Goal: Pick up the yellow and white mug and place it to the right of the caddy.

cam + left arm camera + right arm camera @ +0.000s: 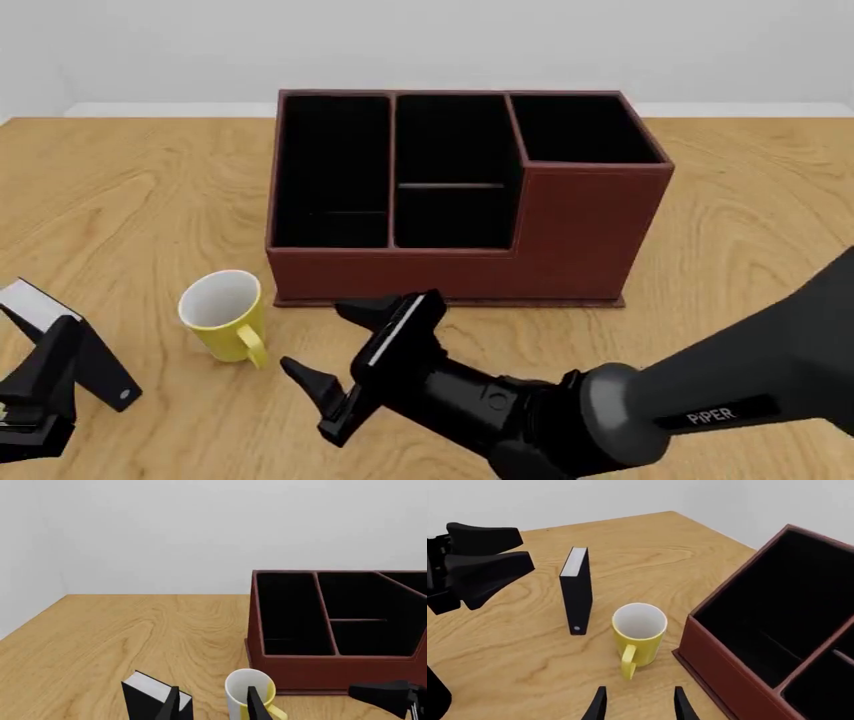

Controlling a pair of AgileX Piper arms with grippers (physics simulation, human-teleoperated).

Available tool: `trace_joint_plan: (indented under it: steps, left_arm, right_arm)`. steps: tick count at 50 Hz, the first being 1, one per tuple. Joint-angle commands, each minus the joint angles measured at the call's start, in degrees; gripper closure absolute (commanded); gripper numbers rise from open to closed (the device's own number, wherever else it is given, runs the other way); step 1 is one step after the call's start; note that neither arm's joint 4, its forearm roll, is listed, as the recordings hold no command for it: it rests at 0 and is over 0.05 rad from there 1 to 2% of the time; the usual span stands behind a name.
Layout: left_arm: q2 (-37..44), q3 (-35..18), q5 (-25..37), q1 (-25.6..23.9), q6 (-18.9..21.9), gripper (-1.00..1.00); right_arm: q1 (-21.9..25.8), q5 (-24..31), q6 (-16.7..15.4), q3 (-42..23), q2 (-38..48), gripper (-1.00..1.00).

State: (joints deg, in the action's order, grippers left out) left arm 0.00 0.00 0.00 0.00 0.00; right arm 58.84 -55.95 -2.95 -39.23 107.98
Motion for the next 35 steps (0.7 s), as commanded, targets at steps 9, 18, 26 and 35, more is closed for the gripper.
trace_joint_plan:
  steps: [9, 18, 26, 35]
  left_arm:
    - [0.0, 0.0, 0.0, 0.0, 0.0, -1.0]
    - [0.0, 0.0, 0.0, 0.0, 0.0, -1.0]
    - [0.0, 0.0, 0.0, 0.0, 0.0, -1.0]
    - [0.0, 0.0, 0.0, 0.0, 0.0, -1.0]
  right_arm:
    - [0.5, 1.5, -0.1, -8.5, 7.8, -1.0]
    - [1.9, 2.8, 0.2, -11.6, 9.5, -1.0]
    - [1.9, 2.6, 0.0, -13.9, 12.2, -1.0]
    - [1.7, 4.4, 2.4, -17.0, 14.5, -1.0]
